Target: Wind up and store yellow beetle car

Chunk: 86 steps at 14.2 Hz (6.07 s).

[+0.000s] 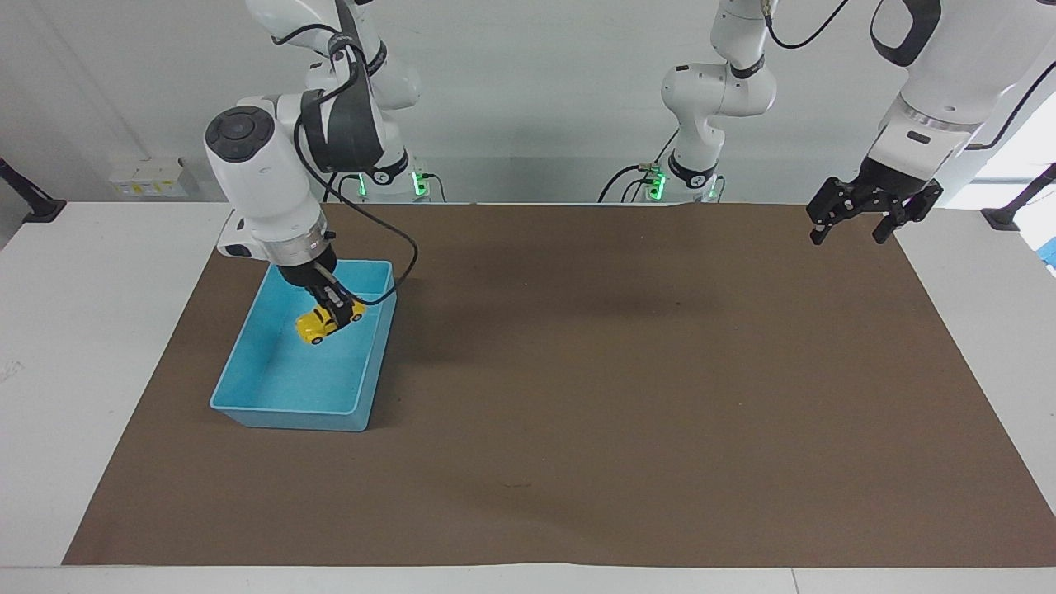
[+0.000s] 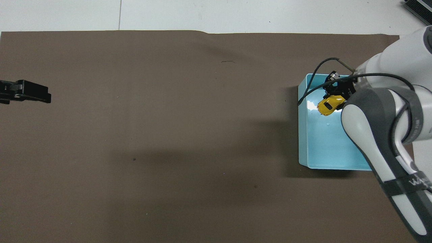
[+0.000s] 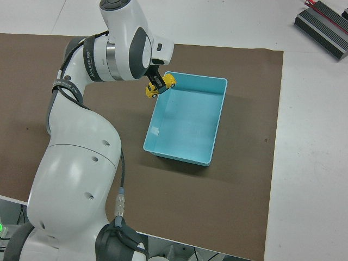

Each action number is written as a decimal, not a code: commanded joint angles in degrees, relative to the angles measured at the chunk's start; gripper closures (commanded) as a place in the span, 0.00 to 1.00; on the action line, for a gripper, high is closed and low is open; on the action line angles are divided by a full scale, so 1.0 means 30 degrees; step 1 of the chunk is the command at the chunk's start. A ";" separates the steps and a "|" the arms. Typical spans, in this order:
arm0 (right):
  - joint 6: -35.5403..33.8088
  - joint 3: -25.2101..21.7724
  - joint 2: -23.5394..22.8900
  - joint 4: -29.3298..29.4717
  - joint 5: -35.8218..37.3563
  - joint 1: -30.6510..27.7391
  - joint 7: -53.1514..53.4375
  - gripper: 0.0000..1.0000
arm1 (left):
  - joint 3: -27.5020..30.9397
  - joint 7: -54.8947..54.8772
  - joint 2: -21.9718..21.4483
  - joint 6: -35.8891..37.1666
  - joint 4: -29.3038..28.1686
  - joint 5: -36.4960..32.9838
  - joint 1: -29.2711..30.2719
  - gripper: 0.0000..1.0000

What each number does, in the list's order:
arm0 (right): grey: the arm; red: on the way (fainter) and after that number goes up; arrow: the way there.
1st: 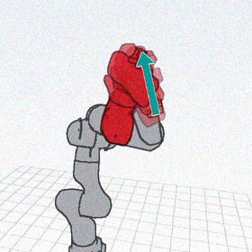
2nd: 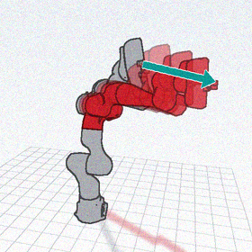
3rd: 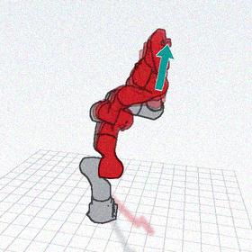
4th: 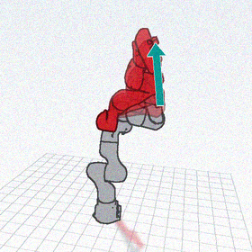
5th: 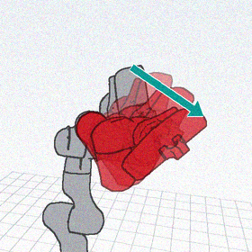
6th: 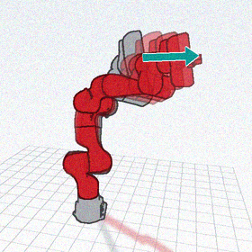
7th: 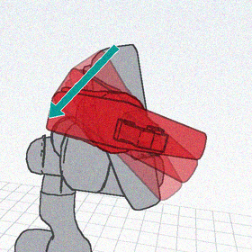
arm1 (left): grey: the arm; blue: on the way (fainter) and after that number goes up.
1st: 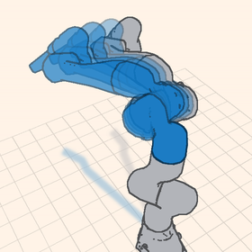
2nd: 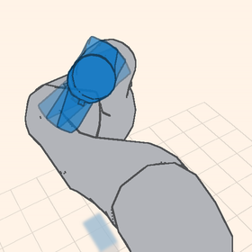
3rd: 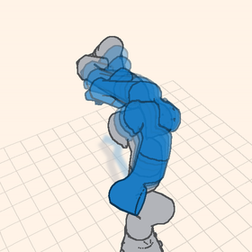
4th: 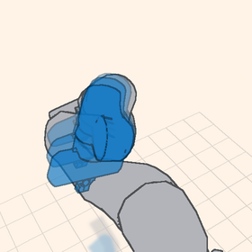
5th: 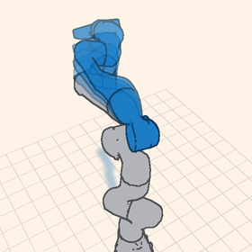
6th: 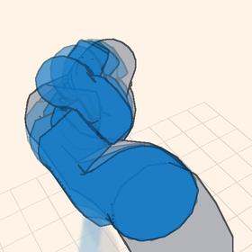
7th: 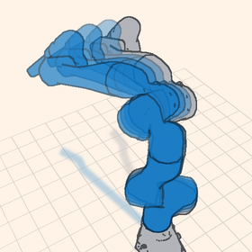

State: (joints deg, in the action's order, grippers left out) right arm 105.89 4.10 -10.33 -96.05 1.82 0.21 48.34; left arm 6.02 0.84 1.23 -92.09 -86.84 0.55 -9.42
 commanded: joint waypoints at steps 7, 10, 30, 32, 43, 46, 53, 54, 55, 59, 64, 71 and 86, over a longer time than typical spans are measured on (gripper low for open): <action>-0.0258 0.0156 0.0395 -0.0356 -0.0315 -0.2615 -0.9506 1.00 | 0.0015 -0.0252 -0.0820 0.0140 -0.0613 0.0021 -0.0140 0.00; -0.0258 0.0156 0.0687 -0.0910 -0.0285 -0.3115 -1.3550 1.00 | 0.0044 -0.0164 -0.0732 0.0053 -0.0496 0.0051 -0.0053 0.00; 0.4547 0.0127 0.0864 -0.5717 0.0360 -0.3467 -1.8250 1.00 | 0.0190 -0.0134 -0.0761 0.0200 -0.0496 0.0080 0.0124 0.00; 0.4226 0.0127 0.1127 -0.6211 0.0360 -0.3496 -1.8483 1.00 | 0.0190 -0.0134 -0.0761 0.0200 -0.0525 0.0080 0.0095 0.00; 0.7355 0.0186 -0.0656 -0.7651 -0.1513 -0.3204 -1.7958 1.00 | 0.0249 -0.0134 -0.0732 0.0200 -0.0584 0.0080 0.0124 0.00; 0.7506 0.0156 -0.0805 -0.7681 -0.1515 -0.3116 -1.7987 1.00 | 0.0249 -0.0134 -0.0732 0.0200 -0.0613 0.0080 0.0211 0.00; 0.8062 0.0156 -0.0893 -0.8003 -0.1486 -0.3029 -1.7871 0.41 | 0.0220 -0.0193 -0.0674 0.0200 -0.0613 0.0080 0.0710 0.00; 0.8005 0.0156 -0.0922 -0.7945 -0.1486 -0.2854 -1.7928 0.00 | 0.0191 -0.0193 -0.0673 0.0200 -0.0613 0.0080 0.0710 0.00; 0.7946 0.0156 -0.0922 -0.7886 -0.1486 -0.2852 -1.7899 0.00 | 0.0190 -0.0193 -0.0673 0.0200 -0.0613 0.0080 0.0739 0.00; 0.7478 0.0186 -0.0514 -0.7331 -0.1370 -0.2764 -1.7079 0.00 | 0.0015 -0.0252 -0.0673 0.0171 -0.0700 0.0139 0.1381 0.00; 0.5019 0.0157 -0.0425 -0.4726 -0.0257 -0.2764 -1.7166 0.00 | -0.0306 -0.0252 -0.0673 0.0170 -0.0730 0.0139 0.1703 0.00; 0.1274 0.0449 0.0072 -0.1651 0.0477 -0.2735 -1.5881 0.00 | -0.1216 -0.0134 -0.0791 0.0170 -0.0614 0.0139 0.2438 0.00; -0.6850 0.0420 0.2797 0.2310 -0.0667 -0.2647 -1.5202 0.00 | -0.1157 -0.0134 -0.0791 0.0171 -0.0554 0.0110 0.2526 0.00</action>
State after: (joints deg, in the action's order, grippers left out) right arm 86.92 5.16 -1.11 -90.73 0.31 -7.30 2.10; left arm 3.12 0.77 -0.12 -91.73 -87.86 0.55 -2.67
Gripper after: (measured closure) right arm 0.000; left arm 0.000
